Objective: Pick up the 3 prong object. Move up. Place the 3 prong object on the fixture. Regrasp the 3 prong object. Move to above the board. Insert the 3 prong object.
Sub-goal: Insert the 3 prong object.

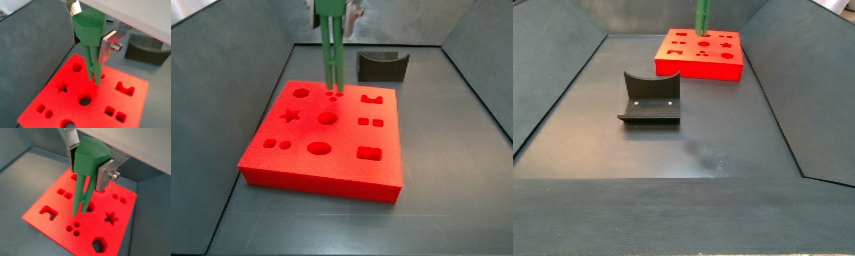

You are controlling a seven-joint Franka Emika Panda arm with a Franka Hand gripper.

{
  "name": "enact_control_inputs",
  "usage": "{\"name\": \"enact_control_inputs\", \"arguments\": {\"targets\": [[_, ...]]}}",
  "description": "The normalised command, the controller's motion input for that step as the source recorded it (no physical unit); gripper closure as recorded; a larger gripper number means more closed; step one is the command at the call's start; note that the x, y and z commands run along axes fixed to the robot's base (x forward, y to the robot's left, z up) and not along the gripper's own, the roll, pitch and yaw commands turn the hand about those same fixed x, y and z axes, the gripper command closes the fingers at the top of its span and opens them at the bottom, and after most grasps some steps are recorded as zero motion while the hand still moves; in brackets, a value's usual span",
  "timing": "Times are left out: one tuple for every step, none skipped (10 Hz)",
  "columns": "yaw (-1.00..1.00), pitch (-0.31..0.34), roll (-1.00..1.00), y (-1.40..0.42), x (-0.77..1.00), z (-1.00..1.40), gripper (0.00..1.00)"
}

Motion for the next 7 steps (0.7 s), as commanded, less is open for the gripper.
{"name": "enact_control_inputs", "arguments": {"targets": [[-0.59, -0.109, -0.26, 0.01, -0.33, -0.11, 1.0], [-0.41, -0.116, -0.25, 0.23, -0.33, -0.03, 1.0], [-0.32, -0.1, -0.27, 0.35, -0.19, 0.0, 1.0], [0.0, -0.049, -0.3, 0.71, -0.17, 0.0, 1.0], [0.0, 0.0, -0.3, 0.79, 0.0, 0.0, 1.0], [-0.15, 0.046, -0.16, 0.48, 0.54, -0.18, 1.0], [-0.01, 0.099, -0.11, 0.59, 0.49, -0.25, 1.0]]}}
